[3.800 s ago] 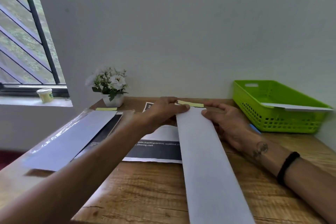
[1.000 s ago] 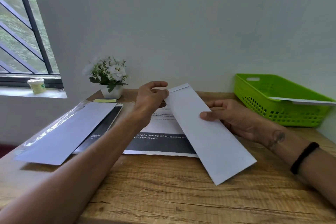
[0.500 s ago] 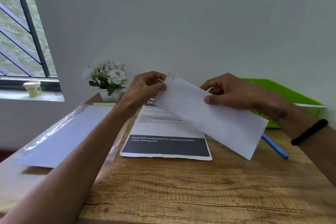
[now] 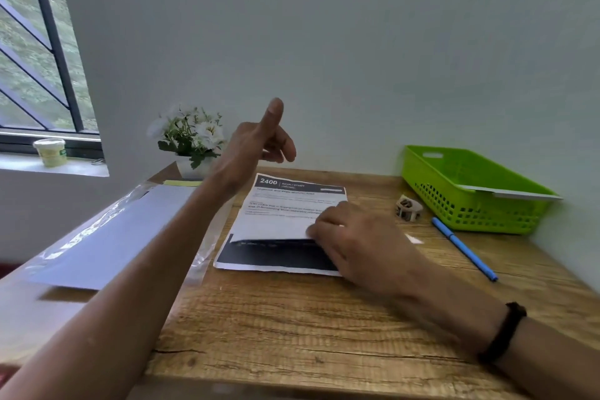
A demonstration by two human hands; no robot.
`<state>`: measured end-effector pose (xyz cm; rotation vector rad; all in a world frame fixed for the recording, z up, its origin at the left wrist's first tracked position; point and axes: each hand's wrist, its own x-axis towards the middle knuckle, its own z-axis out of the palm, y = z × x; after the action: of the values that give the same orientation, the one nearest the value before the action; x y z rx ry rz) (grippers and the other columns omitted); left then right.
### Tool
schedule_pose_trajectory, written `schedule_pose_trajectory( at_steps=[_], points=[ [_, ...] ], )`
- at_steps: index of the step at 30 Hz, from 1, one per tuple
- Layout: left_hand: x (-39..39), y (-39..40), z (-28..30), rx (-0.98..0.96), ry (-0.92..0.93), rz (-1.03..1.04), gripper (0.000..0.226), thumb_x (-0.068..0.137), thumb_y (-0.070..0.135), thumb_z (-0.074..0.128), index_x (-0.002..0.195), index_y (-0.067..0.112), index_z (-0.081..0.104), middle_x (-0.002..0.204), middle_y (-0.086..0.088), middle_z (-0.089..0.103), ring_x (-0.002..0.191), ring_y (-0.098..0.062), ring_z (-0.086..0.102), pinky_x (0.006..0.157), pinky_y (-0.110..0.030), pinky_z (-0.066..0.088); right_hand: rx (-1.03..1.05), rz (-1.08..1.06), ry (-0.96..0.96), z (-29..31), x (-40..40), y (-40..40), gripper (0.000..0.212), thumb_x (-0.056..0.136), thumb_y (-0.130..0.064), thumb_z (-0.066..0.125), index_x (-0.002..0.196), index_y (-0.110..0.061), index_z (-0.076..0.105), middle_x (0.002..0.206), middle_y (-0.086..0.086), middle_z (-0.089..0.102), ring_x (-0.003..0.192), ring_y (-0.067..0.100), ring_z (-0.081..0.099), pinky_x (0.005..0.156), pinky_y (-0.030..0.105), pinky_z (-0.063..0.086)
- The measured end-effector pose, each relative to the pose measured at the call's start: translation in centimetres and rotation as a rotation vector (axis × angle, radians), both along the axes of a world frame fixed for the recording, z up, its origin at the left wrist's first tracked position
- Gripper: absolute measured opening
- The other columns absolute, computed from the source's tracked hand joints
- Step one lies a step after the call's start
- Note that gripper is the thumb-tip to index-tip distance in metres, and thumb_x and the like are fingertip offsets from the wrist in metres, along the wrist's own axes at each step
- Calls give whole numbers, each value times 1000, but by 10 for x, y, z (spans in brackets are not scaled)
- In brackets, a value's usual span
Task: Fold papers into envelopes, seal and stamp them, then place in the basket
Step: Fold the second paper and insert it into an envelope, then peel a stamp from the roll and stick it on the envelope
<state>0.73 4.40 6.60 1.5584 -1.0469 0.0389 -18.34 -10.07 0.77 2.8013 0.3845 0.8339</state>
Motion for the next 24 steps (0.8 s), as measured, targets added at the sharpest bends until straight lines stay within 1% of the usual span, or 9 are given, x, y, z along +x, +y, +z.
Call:
schedule_pose_trajectory(
  at_steps=[2,6,9,12,14,16,19,21,24],
  points=[
    [-2,-4,-7,85,-109,8,97,85,92,22,75,12,76,81,-2,78,75,-12,71,79,-31,54,67,34,61,-6,0,1,21,100,-33,64,115,-23,74,113,-3,72,104,19,65,73,41,60],
    [-9,-17,-26,317,-410,46,95,85,93,19,73,20,77,74,5,76,69,-7,70,73,-34,54,247,28,167,-7,-3,0,39,100,-56,51,107,-26,75,110,-11,72,101,8,62,80,35,57],
    [-11,-24,-39,456,-547,49,93,91,89,17,74,20,77,72,5,75,63,-12,68,70,-39,57,379,-43,96,0,-1,-17,36,98,-55,56,102,-26,77,97,-10,75,85,3,64,75,29,57],
    [-10,-30,-48,487,-606,75,90,97,83,16,74,20,76,73,2,74,65,-16,69,70,-45,57,457,-216,-54,9,6,-62,24,95,-42,66,99,-21,77,93,-3,75,84,14,68,78,37,57],
    [-11,-32,-52,478,-638,75,85,101,78,18,75,18,73,75,-2,74,67,-24,69,69,-47,55,446,-386,-73,16,9,-96,32,92,-37,72,113,-14,72,106,7,72,98,25,67,87,38,54],
    [-11,-34,-55,462,-668,68,81,105,73,20,77,17,72,77,-6,74,69,-29,68,69,-47,53,434,-575,32,19,7,-117,57,87,-42,77,135,-16,59,122,12,66,114,29,62,94,37,49],
    [-10,-37,-56,455,-710,96,84,106,70,19,81,9,71,78,-10,72,70,-25,64,68,-38,48,469,-692,160,14,7,-128,82,83,-43,82,149,-18,40,128,15,62,124,33,56,95,36,46],
    [-12,-39,-56,431,-723,128,78,107,67,21,78,13,69,74,0,69,70,-14,62,68,-27,46,515,-674,154,8,9,-130,83,83,-39,82,149,-16,38,124,16,65,120,34,59,91,34,47],
    [-20,-39,-57,362,-708,190,55,107,61,35,78,27,67,72,20,60,77,1,58,67,-14,37,560,-626,90,4,10,-131,77,84,-29,82,147,-16,40,117,14,70,115,34,64,86,32,49]
  ],
)
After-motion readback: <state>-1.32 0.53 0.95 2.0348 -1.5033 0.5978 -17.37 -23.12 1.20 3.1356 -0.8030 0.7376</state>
